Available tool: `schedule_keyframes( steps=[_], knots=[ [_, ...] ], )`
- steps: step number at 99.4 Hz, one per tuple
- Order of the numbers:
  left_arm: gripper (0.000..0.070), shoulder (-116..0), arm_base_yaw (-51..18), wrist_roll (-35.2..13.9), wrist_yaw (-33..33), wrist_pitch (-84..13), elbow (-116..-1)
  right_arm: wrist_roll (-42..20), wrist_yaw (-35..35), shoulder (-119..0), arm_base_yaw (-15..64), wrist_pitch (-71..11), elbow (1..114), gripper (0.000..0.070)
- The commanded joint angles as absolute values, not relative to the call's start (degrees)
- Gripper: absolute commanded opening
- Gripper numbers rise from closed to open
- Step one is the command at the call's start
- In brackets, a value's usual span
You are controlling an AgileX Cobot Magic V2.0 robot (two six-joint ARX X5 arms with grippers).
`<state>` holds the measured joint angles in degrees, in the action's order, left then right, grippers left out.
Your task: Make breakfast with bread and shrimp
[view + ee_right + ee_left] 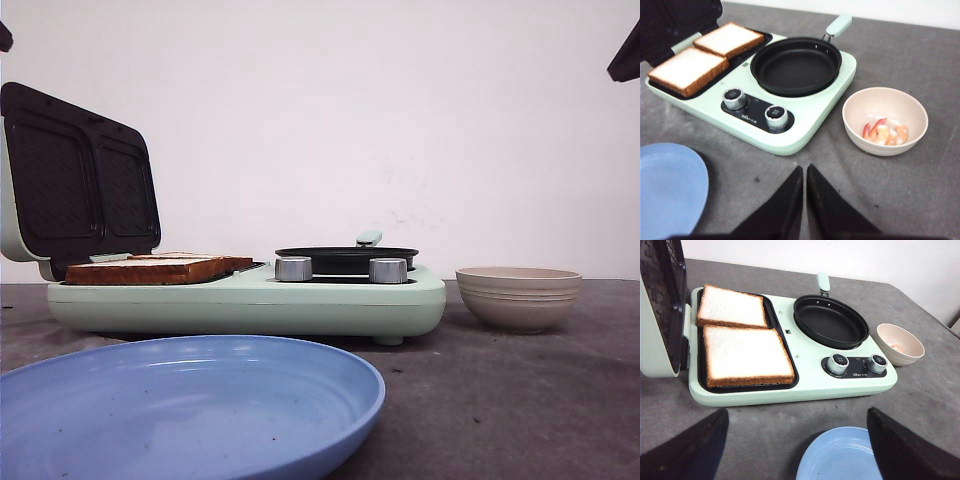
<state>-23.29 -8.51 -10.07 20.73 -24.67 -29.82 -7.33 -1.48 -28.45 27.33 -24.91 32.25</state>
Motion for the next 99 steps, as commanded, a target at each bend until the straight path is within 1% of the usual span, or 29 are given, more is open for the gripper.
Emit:
schedule_keyframes(
  steps=[1, 26, 34, 41, 46, 52, 67, 79, 82, 94, 99],
  knots=[
    [0.0472, -23.49, -8.60, -10.09, 20.58, -24.23, -29.93, -7.70, -1.39, -28.29, 27.59, -24.05, 31.81, 0.0003],
    [0.0471, -23.49, -8.60, -9.21, 20.58, -24.67, -29.93, -9.58, -1.43, -28.32, 27.62, -23.16, 31.05, 0.0003],
    [0.0462, -23.49, -8.58, -7.68, 20.49, -24.64, -29.91, -9.91, -1.43, -28.32, 27.62, -22.92, 31.05, 0.0003],
    [0.0421, -23.49, -8.60, -5.61, 20.53, -24.64, -29.80, -9.91, -1.43, -28.32, 27.62, -22.74, 31.05, 0.0003],
    [0.0416, -23.49, -8.60, -4.69, 20.49, -24.64, -29.69, -9.91, -1.43, -28.32, 27.59, -22.79, 31.05, 0.0003],
    [0.0405, -23.49, -8.60, -4.43, 20.51, -24.67, -29.47, -9.93, -1.43, -28.32, 27.62, -22.79, 31.05, 0.0003],
    [0.0299, -23.49, -8.60, -3.84, 20.49, -24.91, -28.95, -10.09, -1.45, -28.32, 27.62, -22.81, 31.05, 0.0003],
    [0.0245, -23.49, -8.60, -3.62, 20.49, -24.64, -28.95, -10.09, -1.45, -28.32, 27.62, -23.24, 31.05, 0.0003],
    [0.0222, -23.49, -8.60, -3.55, 20.49, -24.64, -28.95, -10.09, -1.45, -28.32, 27.62, -23.44, 31.05, 0.0003],
    [0.0210, -23.49, -8.60, -3.27, 20.51, -24.69, -28.95, -10.09, -1.45, -28.32, 27.62, -24.14, 31.05, 0.0003],
    [0.0178, -23.49, -8.60, -3.27, 20.51, -24.71, -28.95, -10.09, -1.45, -28.32, 27.62, -24.34, 31.05, 0.0003]
  ],
)
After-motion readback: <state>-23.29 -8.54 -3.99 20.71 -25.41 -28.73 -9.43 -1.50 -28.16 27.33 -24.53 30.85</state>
